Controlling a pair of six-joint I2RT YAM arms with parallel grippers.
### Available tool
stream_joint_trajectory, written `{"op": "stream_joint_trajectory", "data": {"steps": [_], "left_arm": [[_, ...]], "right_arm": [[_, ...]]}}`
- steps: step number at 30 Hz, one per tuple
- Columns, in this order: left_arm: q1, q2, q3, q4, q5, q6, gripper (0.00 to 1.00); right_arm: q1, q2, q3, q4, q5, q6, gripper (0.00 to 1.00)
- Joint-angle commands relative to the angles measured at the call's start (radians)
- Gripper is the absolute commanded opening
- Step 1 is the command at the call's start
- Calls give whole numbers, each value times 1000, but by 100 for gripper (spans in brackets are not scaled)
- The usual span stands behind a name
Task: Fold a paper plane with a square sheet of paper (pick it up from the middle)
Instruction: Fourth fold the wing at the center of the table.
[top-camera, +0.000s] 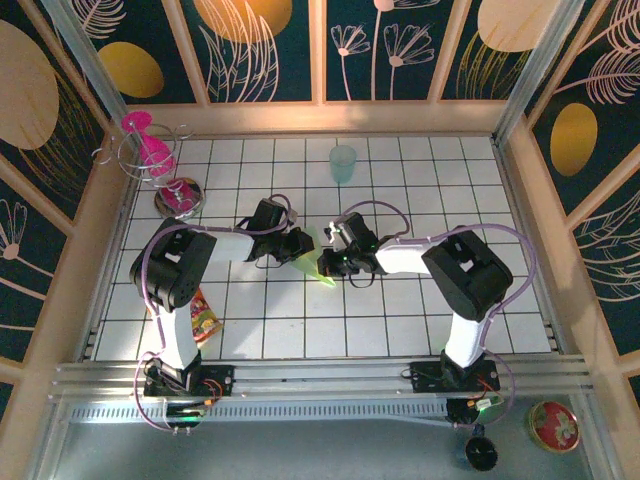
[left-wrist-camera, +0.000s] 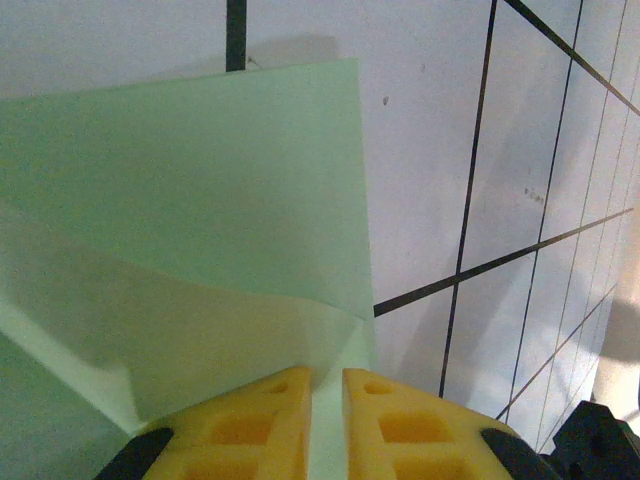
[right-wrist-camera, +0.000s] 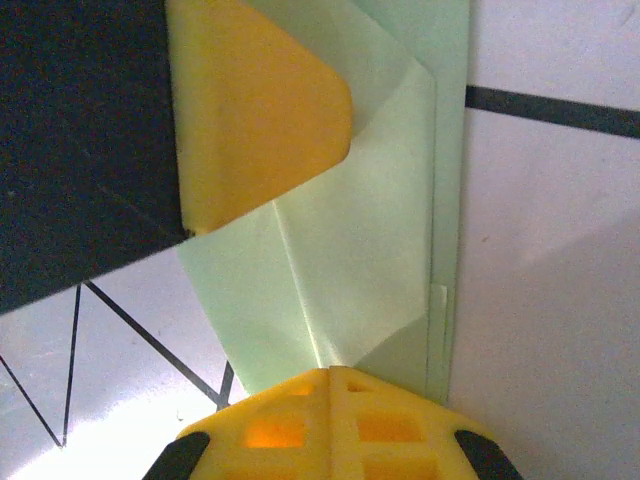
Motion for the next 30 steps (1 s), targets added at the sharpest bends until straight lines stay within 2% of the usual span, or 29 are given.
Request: {"op": "stream_joint_trajectory", "data": {"steps": [1,16,23,30], "left_arm": [[9,60,-20,-124,-106,33,16],[8,64,-18,-128,-109,35,16],[8,65,-19,-135,-115,38,16],[9,66,-14,-136,-119,40,16]], "right_arm": [[-5,-40,-33,-97,-16,-22,3],[-1,-51,-81,-121,3,-24,3],[1,-115,-105,-145,0,-38,3],[1,-92,-125,-155,29,-34,3]]}}
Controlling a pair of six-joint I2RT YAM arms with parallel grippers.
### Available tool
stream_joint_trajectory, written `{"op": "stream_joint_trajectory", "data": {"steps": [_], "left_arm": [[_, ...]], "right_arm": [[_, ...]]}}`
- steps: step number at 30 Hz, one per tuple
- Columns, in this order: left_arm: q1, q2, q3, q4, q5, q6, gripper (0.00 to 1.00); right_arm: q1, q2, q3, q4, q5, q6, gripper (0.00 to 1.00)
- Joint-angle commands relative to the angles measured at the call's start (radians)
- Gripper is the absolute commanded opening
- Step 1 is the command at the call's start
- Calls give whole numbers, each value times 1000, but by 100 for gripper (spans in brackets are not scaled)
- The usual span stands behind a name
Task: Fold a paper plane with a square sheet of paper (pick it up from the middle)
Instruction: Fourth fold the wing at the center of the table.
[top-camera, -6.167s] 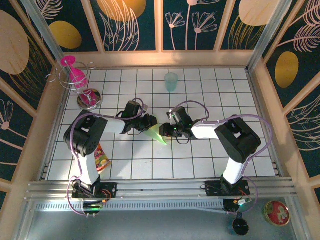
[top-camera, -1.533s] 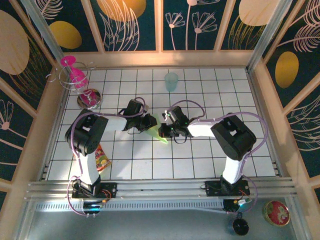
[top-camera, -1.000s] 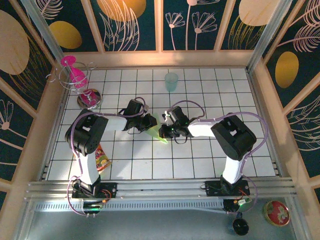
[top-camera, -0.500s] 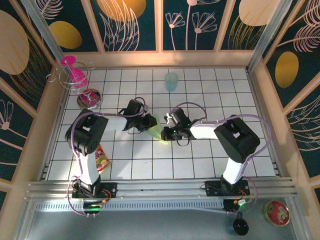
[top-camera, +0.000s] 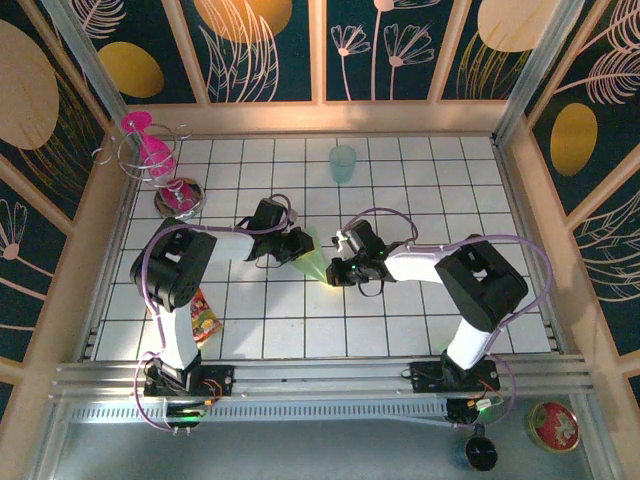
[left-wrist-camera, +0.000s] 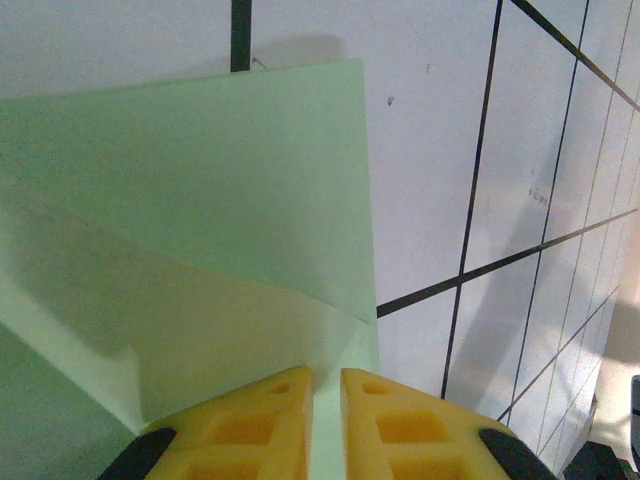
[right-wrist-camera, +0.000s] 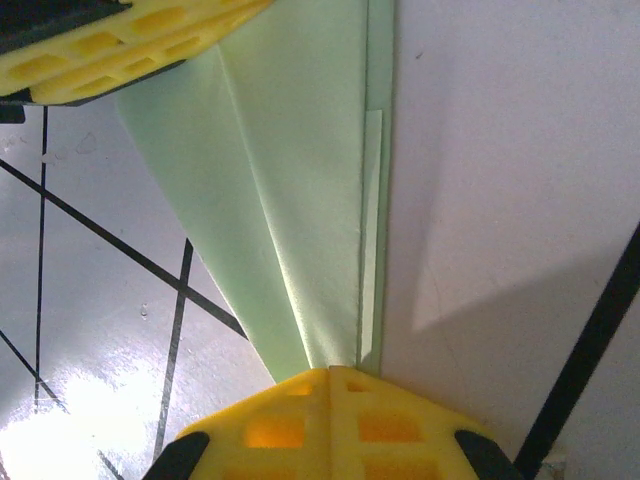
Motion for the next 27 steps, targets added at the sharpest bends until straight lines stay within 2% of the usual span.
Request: {"op": "stream_joint_trajectory", "data": {"steps": [1,18,23,27], "left_arm": [[8,64,-21,-125,-116,41,16],[9,76,4,-176,-160,39,16],[8,73,8,-188,-166,34,16],[8,75,9,-188,-168,19,17]], "right_arm": [[1,3,-33,-91,29,-10,3],[-1,-101,-81,-165,44,-32,3],[-3,-190,-45,-114,94,-19,3],[-4,-149,3,-57,59,-10,3]]}}
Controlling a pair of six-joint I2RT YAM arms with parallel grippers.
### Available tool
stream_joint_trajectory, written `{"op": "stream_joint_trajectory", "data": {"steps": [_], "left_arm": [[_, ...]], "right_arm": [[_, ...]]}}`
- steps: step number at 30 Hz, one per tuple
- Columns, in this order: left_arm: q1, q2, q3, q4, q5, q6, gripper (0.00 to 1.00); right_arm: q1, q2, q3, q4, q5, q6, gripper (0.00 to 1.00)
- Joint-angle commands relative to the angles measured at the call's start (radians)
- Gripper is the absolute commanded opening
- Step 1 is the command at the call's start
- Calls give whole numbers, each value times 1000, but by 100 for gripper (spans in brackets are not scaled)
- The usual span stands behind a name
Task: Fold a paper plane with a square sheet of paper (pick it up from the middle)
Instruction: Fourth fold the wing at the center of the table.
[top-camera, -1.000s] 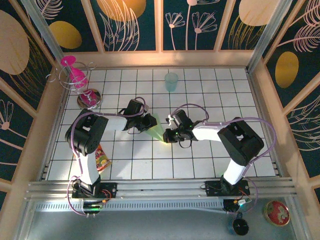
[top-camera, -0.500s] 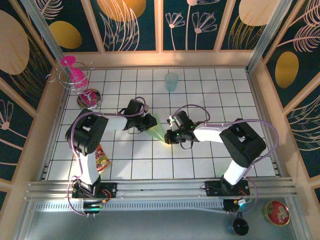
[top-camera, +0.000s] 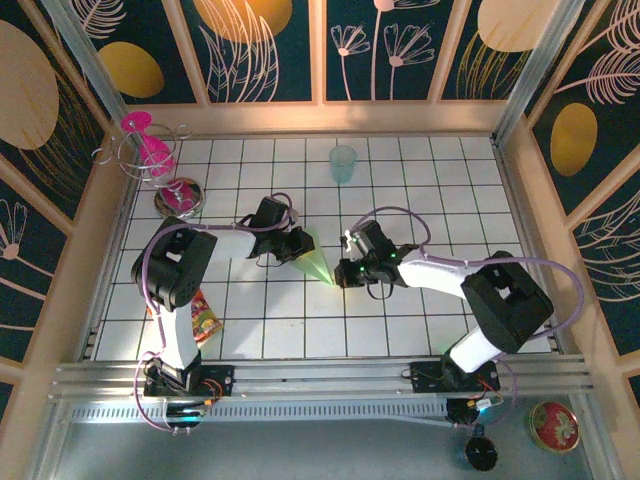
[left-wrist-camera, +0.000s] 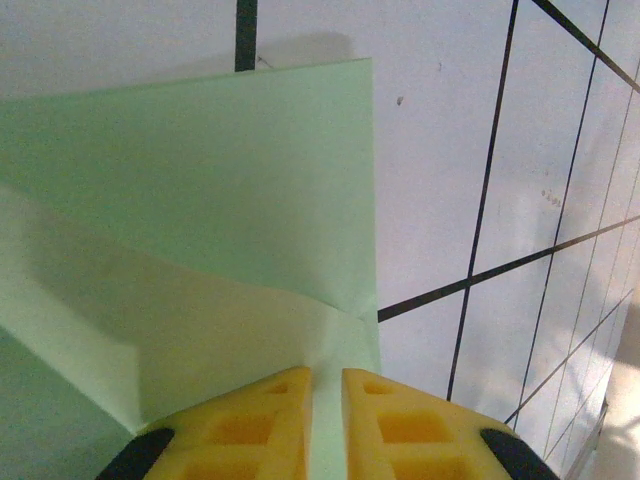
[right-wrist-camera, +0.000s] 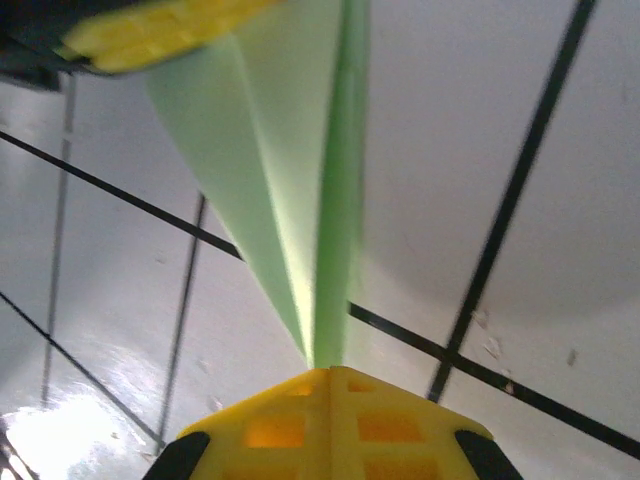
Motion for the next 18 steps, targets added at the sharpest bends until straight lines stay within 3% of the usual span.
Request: {"op": "stream_joint_trajectory", "data": {"steps": [1,9,18], "left_arm": [[14,71,-25,-129,-153,8,17],[14,71,-30,-140,-166,-4,18],[14,98,-30,-194,-248,-3,18]], "right_arm": [[-4,40,55,59,-9,5,3],[-3,227,174,148,-64,16,0],[-9,322,219,147,-59,-5,0]]}}
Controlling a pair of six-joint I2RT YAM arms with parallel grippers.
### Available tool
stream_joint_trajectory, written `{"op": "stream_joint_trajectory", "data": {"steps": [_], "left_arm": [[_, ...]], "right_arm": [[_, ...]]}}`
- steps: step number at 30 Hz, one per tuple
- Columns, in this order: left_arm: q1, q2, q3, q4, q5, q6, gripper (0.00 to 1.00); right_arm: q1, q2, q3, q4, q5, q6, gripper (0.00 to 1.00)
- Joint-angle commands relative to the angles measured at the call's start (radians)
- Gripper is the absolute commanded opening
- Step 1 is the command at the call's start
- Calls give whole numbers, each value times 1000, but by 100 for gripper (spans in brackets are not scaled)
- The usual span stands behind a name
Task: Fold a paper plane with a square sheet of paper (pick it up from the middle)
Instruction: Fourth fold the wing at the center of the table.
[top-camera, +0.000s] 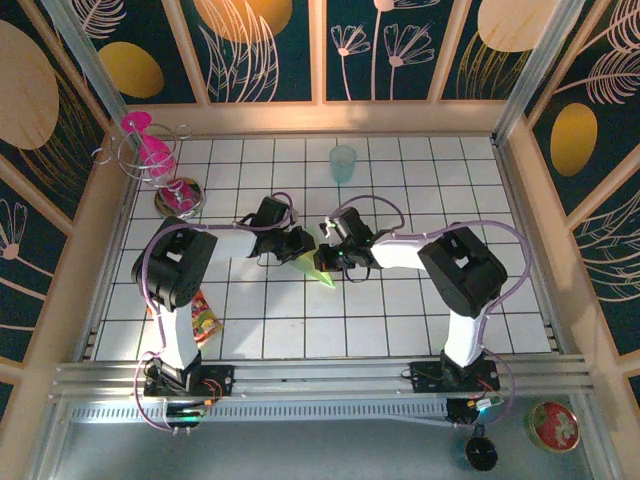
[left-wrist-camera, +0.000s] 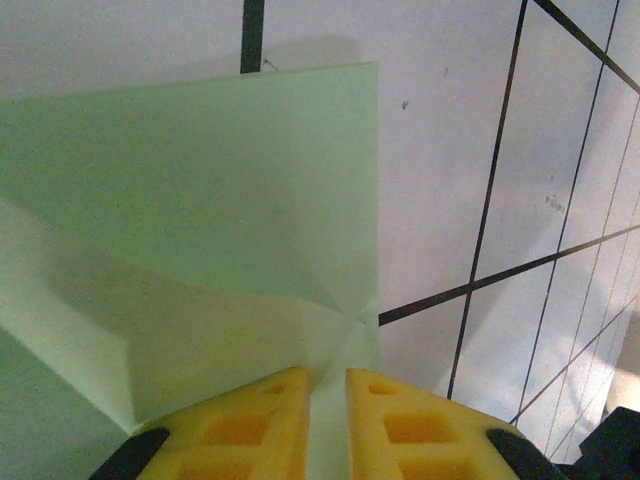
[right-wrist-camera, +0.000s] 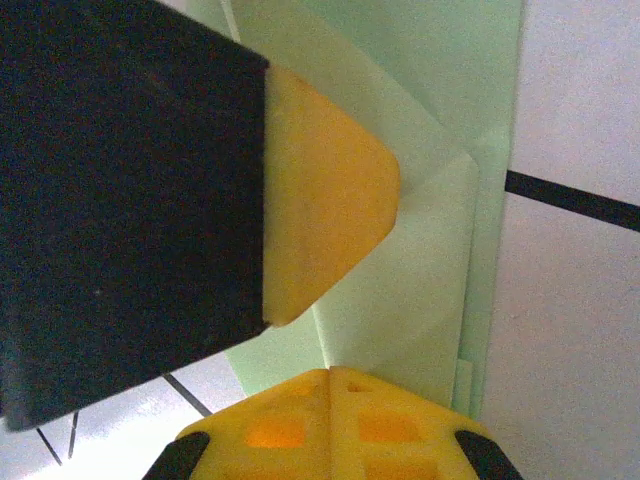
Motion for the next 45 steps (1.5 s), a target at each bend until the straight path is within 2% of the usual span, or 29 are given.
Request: {"op": "stream_joint_trajectory", "data": {"steps": [1,11,17,29,35,40,45], "left_arm": [[20,100,-44,-175,-242,12,18],[19,152,-45,-206,-331,6,17],[19,166,-41,-209,-345,0,16],[19,175,-40,-208,-342,1,16],[19,165,-39,-199,-320,5,15],[19,147,-30,-190,-285,10,16],[19,117,-23,-181,-251,14,16]], "right_arm": [[-10,23,4,11,-5,-14,0],[-22,-27,-104,-96,-90,-114,0],[-22,-89,-147,-151,-145,-167,0],[-24,-164,-260,-182,-118,-141,0],[-25,-264,-327,-150,-105,-108,0],[-28,-365,-290,-80,-38,-70,0],[-29,-330,-229,40,3,-10,0]]}}
